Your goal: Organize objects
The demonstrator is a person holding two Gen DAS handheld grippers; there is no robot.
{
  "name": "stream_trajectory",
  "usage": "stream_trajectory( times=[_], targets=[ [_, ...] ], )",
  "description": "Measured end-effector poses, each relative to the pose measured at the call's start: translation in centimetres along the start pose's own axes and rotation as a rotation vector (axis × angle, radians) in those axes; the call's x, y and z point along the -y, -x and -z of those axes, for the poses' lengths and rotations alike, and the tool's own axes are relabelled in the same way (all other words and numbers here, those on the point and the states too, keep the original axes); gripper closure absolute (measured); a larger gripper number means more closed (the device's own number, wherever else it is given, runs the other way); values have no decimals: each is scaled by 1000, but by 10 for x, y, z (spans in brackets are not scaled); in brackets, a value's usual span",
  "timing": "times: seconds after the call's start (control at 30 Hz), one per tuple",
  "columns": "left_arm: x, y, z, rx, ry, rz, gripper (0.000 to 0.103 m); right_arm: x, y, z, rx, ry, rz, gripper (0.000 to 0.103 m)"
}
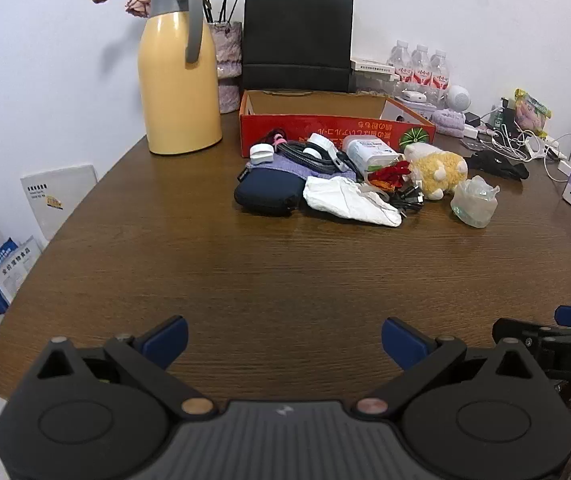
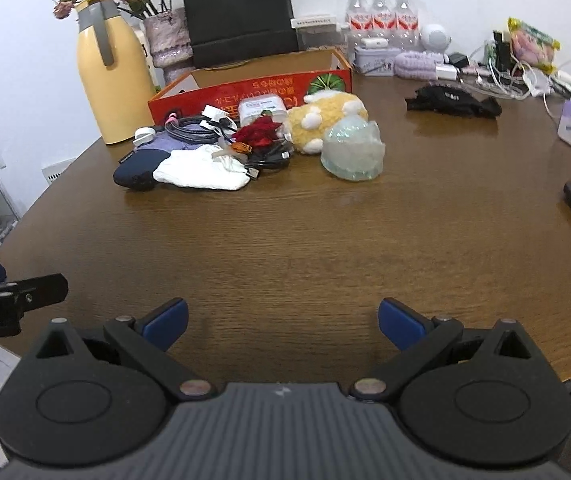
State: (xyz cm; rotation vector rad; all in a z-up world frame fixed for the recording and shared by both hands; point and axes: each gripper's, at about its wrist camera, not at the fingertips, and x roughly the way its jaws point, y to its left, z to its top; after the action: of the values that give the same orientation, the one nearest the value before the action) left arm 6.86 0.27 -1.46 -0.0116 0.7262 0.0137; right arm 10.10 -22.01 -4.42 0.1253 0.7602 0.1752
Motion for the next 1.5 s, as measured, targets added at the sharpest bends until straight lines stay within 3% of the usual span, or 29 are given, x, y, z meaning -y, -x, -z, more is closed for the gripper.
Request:
stream_trajectory(
  times=[0.43,0.57,0.77,1.17,1.5],
  targets=[
    [6,-4,2,3,-27,19,0,-4,7,1,89,35,-9,0],
    [4,-3,2,-6,-16,45,0,-1,7,0,85,18,-67,0],
    [4,0,3,18,-12,38,0,-12,11,6,126,110,-62,0],
    [9,7,5,83,-60,21,0,-2,7,8,59,32,-166,0],
    [2,-17,-2,32,-37,4,0,9,-6,-1,72,22,-111,0]
  ],
)
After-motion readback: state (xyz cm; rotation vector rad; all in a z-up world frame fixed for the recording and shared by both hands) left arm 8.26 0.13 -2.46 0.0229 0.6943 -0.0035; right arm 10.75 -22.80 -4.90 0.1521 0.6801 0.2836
